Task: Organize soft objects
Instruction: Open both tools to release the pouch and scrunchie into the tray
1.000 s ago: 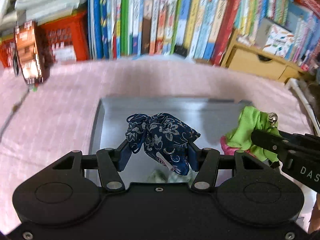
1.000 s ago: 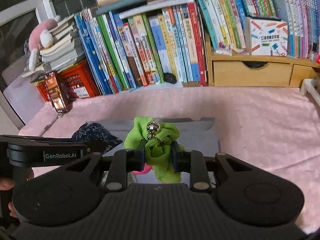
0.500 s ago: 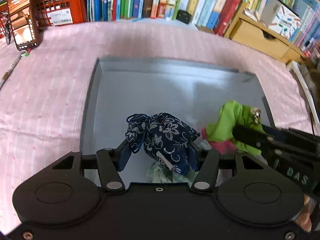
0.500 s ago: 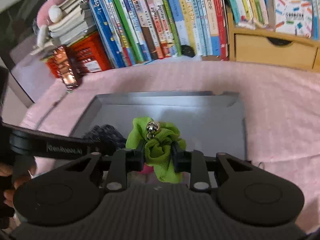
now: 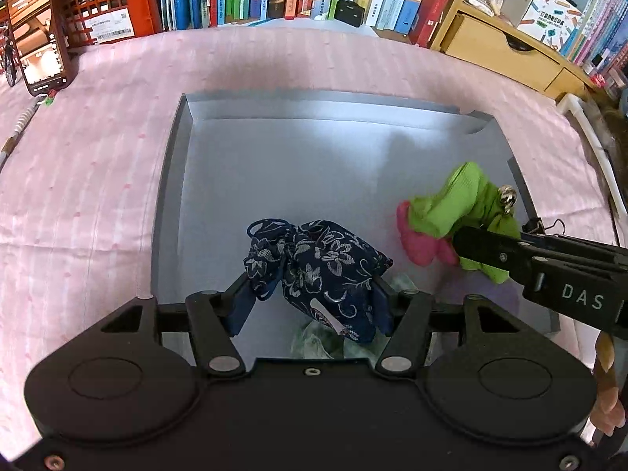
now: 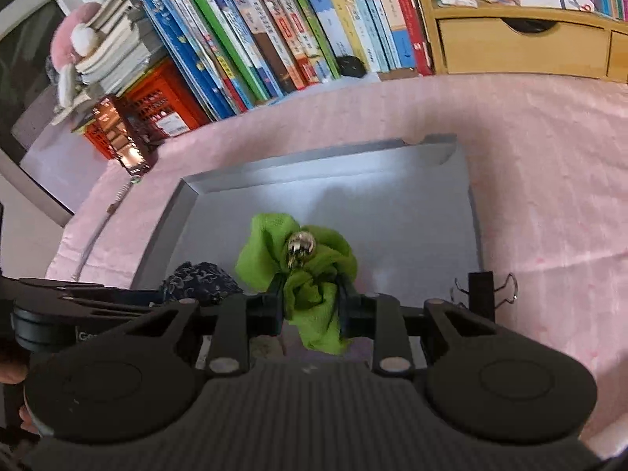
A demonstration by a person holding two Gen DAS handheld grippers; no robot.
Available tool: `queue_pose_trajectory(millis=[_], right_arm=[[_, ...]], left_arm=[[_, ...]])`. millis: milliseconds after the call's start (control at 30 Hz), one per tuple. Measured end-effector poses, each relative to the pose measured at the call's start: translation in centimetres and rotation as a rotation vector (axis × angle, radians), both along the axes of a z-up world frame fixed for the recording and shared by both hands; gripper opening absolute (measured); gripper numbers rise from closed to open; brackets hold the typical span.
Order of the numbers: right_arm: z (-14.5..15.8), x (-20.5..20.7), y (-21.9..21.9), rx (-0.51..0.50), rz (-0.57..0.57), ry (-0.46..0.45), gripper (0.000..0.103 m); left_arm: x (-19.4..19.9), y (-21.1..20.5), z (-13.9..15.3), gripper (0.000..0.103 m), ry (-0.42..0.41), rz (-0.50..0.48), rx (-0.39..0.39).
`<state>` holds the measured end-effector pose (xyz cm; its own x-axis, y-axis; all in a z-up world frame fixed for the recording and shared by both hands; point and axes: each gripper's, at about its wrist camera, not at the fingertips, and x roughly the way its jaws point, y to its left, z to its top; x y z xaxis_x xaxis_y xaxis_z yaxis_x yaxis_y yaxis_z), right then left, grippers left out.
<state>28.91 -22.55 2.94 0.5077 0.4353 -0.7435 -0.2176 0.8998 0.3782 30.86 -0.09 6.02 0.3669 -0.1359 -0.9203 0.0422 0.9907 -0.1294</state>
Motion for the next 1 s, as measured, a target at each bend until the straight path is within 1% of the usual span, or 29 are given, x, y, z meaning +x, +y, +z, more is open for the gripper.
queue_pose_trajectory(millis=[200, 333, 467, 567, 667, 733, 767, 800, 933, 1000], right_arm=[[-1.1, 0.4, -0.2, -0.020, -0.029, 0.064, 0.030], [-1.3, 0.3, -0.5, -0.019, -0.040, 0.074, 0.029], [-0.9, 0.0, -0.6, -0.028, -0.044, 0.076, 0.029], [-0.6, -0.3, -0.7, -0.027, -0.052, 0.074, 0.033], [-0.2, -0.6, -0.9, -0.025, -0.056, 0.071, 0.033], [0.0, -0.8, -1.0, -0.023, -0.059, 0.066, 0.041], [0.2, -1.0, -1.1, -0.020, -0.060, 0.062, 0.050], [0.4, -1.1, -1.1, -0.018, -0.060, 0.059, 0.054], [1.4, -1.8, -1.5, -0.006, -0.065, 0.037, 0.056], [2.0, -2.2, -1.8, -0.005, -0.067, 0.024, 0.060]], left_arm=[[0.1, 0.1, 0.0, 0.059, 0.000, 0.001, -0.004], [0.0, 0.2, 0.0, 0.060, -0.005, 0.000, -0.005], [-0.2, 0.3, 0.2, 0.064, -0.008, 0.002, -0.006], [-0.4, 0.3, 0.5, 0.067, -0.009, 0.007, -0.008], [-0.7, 0.3, 1.0, 0.071, -0.021, 0.004, -0.017], [-1.0, 0.3, 1.4, 0.071, -0.028, 0.005, -0.024], [-1.1, 0.3, 1.6, 0.072, -0.031, 0.004, -0.028], [-1.3, 0.2, 1.8, 0.072, -0.034, 0.003, -0.033], [-2.0, 0.1, 2.6, 0.072, -0.054, -0.001, -0.045], [-2.6, 0.1, 3.1, 0.073, -0.075, -0.005, -0.044]])
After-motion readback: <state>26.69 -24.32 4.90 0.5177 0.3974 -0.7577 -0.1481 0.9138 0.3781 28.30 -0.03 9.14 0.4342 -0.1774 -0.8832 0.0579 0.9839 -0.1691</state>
